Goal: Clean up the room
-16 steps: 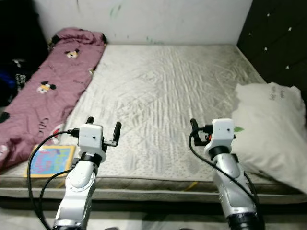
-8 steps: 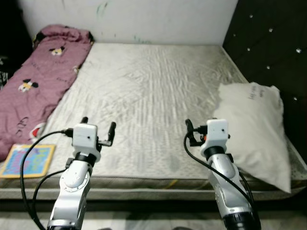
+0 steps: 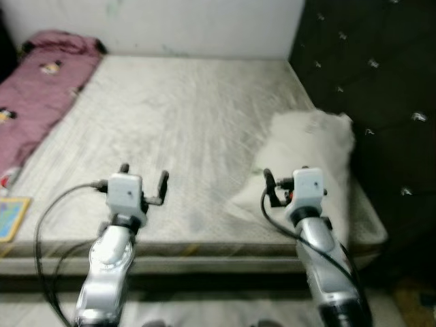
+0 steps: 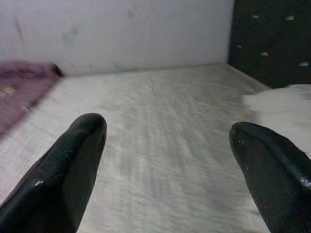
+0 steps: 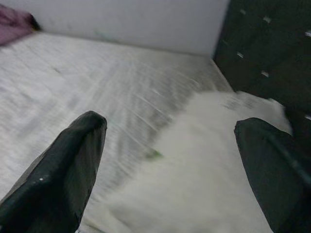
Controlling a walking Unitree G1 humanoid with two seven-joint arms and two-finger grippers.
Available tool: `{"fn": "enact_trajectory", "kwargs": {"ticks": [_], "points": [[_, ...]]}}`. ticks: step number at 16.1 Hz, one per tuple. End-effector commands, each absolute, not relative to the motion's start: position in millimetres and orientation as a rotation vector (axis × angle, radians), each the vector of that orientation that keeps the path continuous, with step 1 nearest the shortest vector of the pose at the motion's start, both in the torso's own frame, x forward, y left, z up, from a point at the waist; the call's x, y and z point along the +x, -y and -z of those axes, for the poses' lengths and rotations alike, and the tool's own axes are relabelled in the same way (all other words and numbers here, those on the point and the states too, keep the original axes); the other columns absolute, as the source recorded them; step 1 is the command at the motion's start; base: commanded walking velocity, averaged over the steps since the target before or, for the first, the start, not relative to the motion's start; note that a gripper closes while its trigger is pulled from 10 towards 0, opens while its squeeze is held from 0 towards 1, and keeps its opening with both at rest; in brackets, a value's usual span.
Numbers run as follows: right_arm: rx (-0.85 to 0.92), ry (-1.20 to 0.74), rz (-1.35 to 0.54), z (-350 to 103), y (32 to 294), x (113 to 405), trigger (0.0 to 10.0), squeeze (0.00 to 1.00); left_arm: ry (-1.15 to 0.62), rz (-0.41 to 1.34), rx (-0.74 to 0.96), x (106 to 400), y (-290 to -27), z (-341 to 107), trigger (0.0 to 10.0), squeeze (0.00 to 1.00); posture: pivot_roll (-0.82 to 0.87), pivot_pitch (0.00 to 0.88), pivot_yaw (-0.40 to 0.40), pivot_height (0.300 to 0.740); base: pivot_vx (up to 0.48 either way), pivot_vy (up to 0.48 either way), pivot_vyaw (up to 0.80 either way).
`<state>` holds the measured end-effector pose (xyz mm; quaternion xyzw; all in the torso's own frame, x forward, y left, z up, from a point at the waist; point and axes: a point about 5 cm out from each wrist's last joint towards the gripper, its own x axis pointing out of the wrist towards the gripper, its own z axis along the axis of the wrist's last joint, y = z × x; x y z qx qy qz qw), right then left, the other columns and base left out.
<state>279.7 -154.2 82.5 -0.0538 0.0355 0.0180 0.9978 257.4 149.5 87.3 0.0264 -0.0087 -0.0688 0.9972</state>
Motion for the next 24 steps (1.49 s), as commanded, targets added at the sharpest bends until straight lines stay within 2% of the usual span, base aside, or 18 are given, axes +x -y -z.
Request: {"fn": "enact_trajectory", "kwargs": {"ticks": [1,3,17,24], "points": [[-0.102,-0.055,-0.034,-87.0,154.6,283.4,10.0,0.00,0.040,0.138,0.062,258.1,-154.5,-92.4,10.0,0.00,0.00,0.000,0.001,0.740,0.000,0.000,0.00],[-0.103,-0.055,-0.034,-87.0,154.2,283.2,10.0,0.00,0.055,0.153,0.060,256.8,-153.3,-94.0,10.0,0.00,0.00,0.000,0.002,0.740,0.000,0.000,0.00],[-0.104,-0.052,-0.035,-87.0,153.9,282.3,10.0,0.00,0.045,0.170,0.059,255.8,-151.9,-92.9,10.0,0.00,0.00,0.000,0.001,0.740,0.316,0.000,0.00],[-0.103,-0.056,-0.035,-86.2,154.4,282.2,10.0,0.00,0.024,0.143,0.085,257.2,-153.7,-90.0,10.0,0.00,0.01,0.000,0.000,0.740,0.000,0.000,0.00]]}}
